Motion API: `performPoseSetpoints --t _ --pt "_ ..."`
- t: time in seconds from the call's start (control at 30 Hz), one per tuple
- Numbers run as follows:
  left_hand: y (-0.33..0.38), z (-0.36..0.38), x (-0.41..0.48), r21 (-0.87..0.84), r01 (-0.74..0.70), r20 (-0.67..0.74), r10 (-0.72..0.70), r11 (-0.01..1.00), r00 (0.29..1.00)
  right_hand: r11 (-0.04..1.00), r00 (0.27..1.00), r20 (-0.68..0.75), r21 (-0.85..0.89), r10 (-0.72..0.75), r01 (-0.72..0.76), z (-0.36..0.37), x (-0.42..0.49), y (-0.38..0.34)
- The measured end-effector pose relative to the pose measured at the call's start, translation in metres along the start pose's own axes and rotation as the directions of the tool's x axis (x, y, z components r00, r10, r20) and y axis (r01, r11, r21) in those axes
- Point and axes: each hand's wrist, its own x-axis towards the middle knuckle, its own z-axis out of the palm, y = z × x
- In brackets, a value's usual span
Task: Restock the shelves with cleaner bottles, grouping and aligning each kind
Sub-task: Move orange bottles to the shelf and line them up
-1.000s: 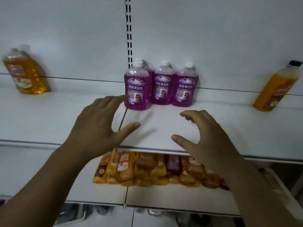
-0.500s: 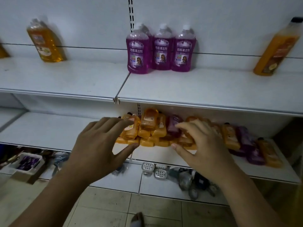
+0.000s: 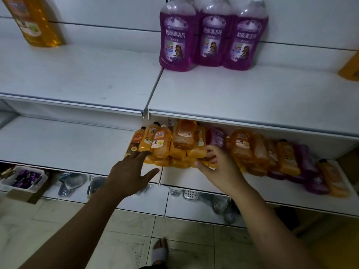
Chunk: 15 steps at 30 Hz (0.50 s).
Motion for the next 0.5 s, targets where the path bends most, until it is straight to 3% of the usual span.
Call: performPoseSetpoints --t 0.07,0.17,0.37,0.43,0.5 --pt "-0.012 0.019 0.02 -0.208 0.076 0.066 -0.064 0.975 0.996 0.985 0.995 0.003 0.145 0.099 -0.099 0.02 0.024 0.003" --pt "-0.021 0.04 0.049 -0.486 0.233 0.199 -0.153 0.842 0.968 0.935 0.974 0.013 0.276 0.227 -0.221 0.047 0.058 0.006" --pt "-0.023 0.066 0.076 -0.714 0.383 0.296 -0.243 0.586 0.924 0.895 0.944 -0.099 0.362 0.314 -0.259 0.068 0.097 0.007" --pt "-0.023 0.07 0.082 -0.804 0.431 0.357 -0.246 0.411 0.901 0.857 0.928 -0.065 0.412 0.366 -0.309 0.073 0.104 0.006" --pt "-0.019 0.072 0.087 -0.867 0.475 0.428 -0.266 0.147 0.864 0.86 0.919 -0.07 0.388 0.387 -0.332 0.08 0.11 0.004"
